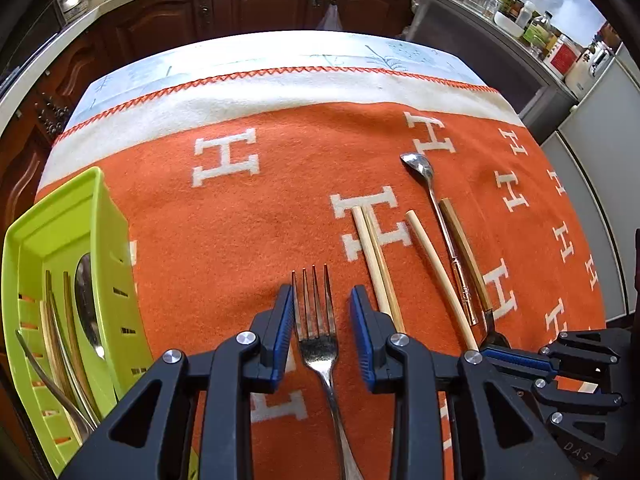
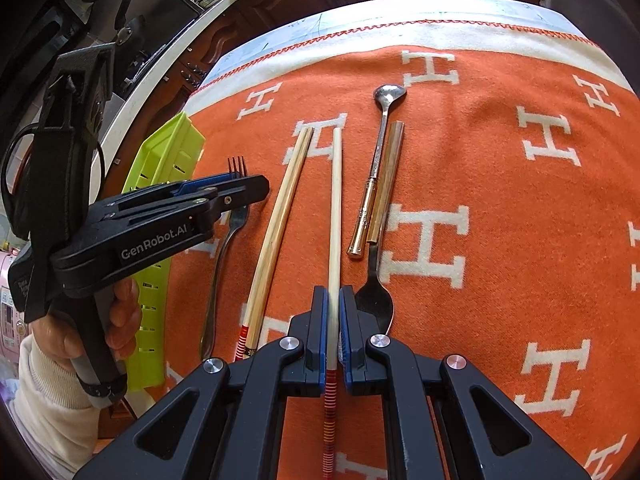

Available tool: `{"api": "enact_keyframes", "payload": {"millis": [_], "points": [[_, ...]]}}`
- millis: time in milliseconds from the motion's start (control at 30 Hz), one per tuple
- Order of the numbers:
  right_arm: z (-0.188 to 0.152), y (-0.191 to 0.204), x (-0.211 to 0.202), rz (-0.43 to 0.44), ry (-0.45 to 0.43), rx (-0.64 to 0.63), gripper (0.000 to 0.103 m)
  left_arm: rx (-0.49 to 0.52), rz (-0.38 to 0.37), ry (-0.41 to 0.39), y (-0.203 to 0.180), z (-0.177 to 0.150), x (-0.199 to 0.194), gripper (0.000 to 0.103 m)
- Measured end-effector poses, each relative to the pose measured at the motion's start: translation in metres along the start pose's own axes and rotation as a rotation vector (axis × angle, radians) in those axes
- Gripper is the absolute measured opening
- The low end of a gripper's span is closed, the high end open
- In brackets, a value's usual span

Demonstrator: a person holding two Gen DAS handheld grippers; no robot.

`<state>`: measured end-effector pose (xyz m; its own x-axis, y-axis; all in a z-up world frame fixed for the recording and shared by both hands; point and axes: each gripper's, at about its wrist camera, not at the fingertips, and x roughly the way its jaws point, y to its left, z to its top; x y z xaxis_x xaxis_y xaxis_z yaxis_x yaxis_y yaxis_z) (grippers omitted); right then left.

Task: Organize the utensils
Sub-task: 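Lift the fork with the left gripper while the right lifts its chopstick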

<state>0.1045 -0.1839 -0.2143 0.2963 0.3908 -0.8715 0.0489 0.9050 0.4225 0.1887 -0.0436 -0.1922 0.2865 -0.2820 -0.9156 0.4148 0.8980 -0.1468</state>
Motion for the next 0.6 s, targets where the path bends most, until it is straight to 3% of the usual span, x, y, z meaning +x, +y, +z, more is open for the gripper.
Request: {"api": "enact_keyframes", "payload": {"millis": [200, 267, 433, 600], "points": [[-0.001, -0.003, -0.001, 0.014, -0.005, 0.0, 0.005, -0.033, -0.109, 0.011, 0.012, 0.0, -0.002, 0.027], [-0.001, -0.003, -0.001, 0.016, -0.005, -0.002, 0.005, -0.037, -0.116, 0.009, 0.012, -0.001, -0.001, 0.017], [-0.001, -0.005, -0.001, 0.023, -0.009, 0.005, 0.005, -0.03, -0.118, 0.011, 0.007, -0.002, 0.0, 0.016], [-0.001, -0.007, -0.002, 0.029, -0.011, 0.008, 0.005, -0.081, -0.193, -0.002, 0.002, -0.005, -0.007, 0.016]]}}
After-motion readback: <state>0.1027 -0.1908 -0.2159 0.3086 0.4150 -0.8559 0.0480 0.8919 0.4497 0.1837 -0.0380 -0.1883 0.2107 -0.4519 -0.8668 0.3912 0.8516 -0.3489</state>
